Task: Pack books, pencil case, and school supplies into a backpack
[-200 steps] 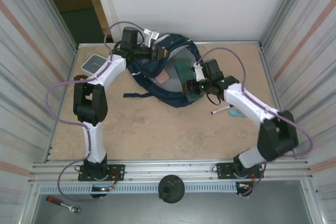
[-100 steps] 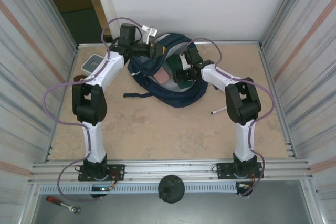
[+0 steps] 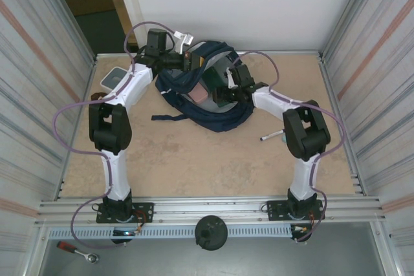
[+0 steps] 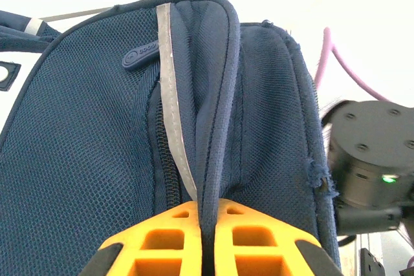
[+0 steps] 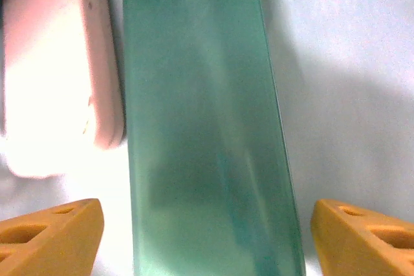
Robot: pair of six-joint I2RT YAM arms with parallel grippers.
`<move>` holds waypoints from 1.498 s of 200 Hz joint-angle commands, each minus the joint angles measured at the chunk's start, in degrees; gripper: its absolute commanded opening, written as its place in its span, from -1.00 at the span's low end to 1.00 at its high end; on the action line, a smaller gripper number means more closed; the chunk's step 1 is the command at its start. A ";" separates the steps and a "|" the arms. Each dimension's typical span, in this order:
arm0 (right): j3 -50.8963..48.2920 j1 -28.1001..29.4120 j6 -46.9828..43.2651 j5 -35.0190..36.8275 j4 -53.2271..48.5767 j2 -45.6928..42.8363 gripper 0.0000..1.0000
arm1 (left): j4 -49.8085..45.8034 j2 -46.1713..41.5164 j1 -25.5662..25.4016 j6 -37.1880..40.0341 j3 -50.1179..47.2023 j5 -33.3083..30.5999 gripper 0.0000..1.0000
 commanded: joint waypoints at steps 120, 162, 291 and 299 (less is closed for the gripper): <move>-0.49 0.85 5.97 -2.00 7.33 2.26 -0.38 | 3.92 -3.46 -0.23 0.42 -1.27 2.57 -1.00; 10.38 -1.69 9.77 -6.91 10.77 8.71 -0.35 | 6.90 -4.60 -0.82 -1.92 -4.16 1.51 -1.00; -27.64 -5.82 10.40 10.13 6.17 -31.33 0.26 | 15.94 -6.41 -8.03 -1.87 -19.49 -13.18 -0.38; -28.21 -5.74 11.19 9.16 7.23 -31.94 0.29 | 15.43 -8.20 -8.14 -0.22 -21.08 -15.16 -0.28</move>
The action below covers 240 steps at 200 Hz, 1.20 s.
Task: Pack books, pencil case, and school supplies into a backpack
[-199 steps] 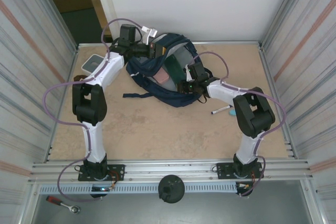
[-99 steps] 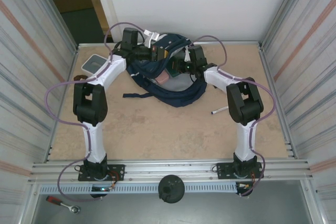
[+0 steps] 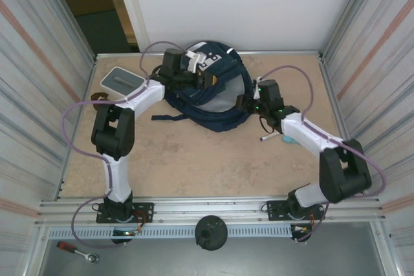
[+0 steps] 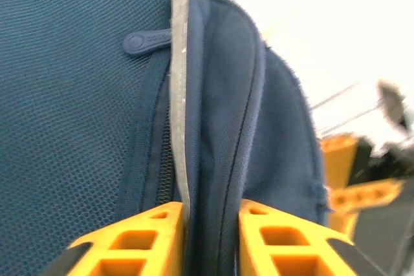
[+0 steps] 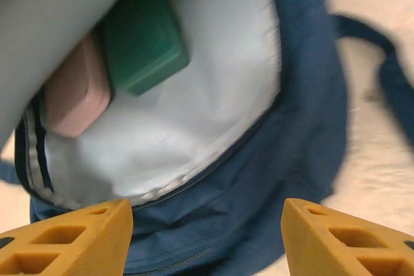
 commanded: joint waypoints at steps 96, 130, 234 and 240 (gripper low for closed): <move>1.56 7.74 7.17 -2.70 10.52 13.52 0.27 | -2.90 -12.88 12.26 -0.44 -13.90 -17.55 0.17; -0.14 7.09 6.70 -1.01 9.96 15.11 0.14 | -6.41 -2.73 11.87 -0.84 -3.77 -11.87 0.17; 11.77 -3.53 1.85 -4.09 -0.40 24.19 -0.21 | 0.71 -0.91 4.06 -2.75 -16.22 -10.77 0.06; 12.94 -4.13 1.62 -4.50 -0.67 24.76 -0.21 | 0.94 -1.53 3.40 -2.73 -17.32 -11.08 0.06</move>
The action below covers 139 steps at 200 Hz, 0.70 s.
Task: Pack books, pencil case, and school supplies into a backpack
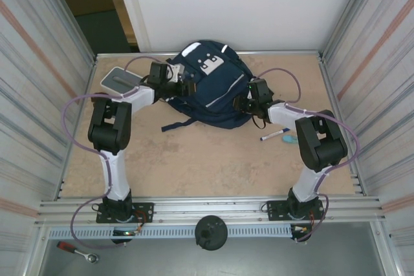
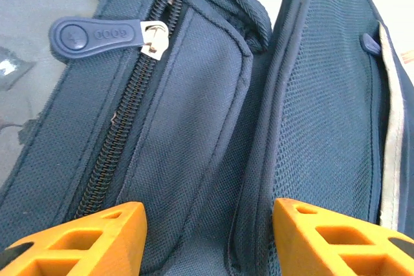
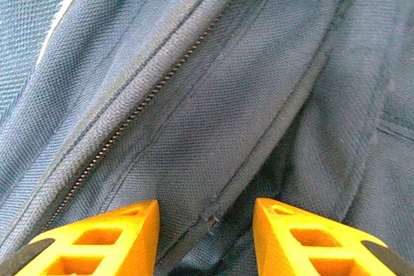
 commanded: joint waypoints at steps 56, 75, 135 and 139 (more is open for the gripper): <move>19.88 -6.48 -5.73 -8.65 -12.97 8.83 -0.20 | 1.46 -9.97 -10.49 1.02 -14.48 3.35 0.05; 19.77 -6.47 -6.73 -8.85 -14.41 6.88 -0.17 | 2.05 -15.20 -11.04 3.01 -17.59 2.16 0.05; 4.11 -4.73 -5.86 -6.19 -12.47 -7.80 0.04 | -4.18 -28.92 -13.93 29.76 -21.58 -13.94 0.07; 2.84 -4.34 -5.54 -6.11 -12.21 -8.94 0.06 | -4.79 -29.04 -14.00 31.50 -21.40 -14.89 0.07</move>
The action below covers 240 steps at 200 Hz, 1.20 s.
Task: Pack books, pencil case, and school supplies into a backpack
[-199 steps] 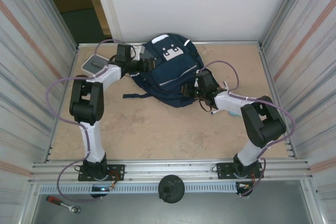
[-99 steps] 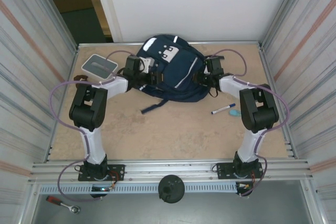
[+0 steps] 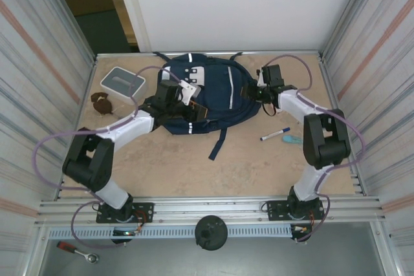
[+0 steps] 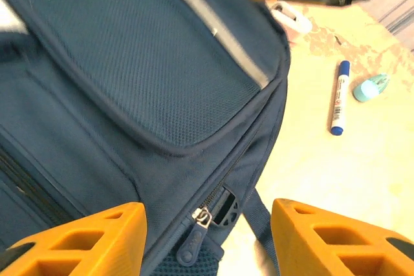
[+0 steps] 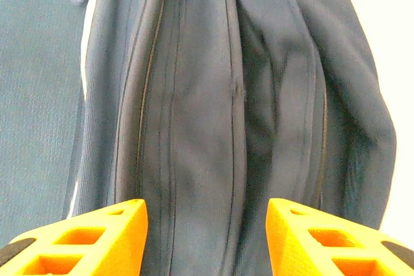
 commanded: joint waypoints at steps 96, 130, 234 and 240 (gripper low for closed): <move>-10.41 4.43 0.77 -1.06 2.67 -6.23 0.11 | -11.75 3.65 -0.98 49.22 1.37 -18.25 0.16; -4.53 2.92 -2.28 1.89 -1.39 -1.02 0.11 | -11.74 7.61 -1.06 51.40 3.40 -19.23 0.15; 3.00 2.46 -5.62 4.51 -6.06 2.54 0.08 | -14.95 14.52 -2.87 50.30 8.09 -21.27 -0.35; 2.09 2.46 -5.63 4.72 -6.08 1.17 0.11 | -14.86 14.36 -2.91 49.91 7.90 -21.12 -0.41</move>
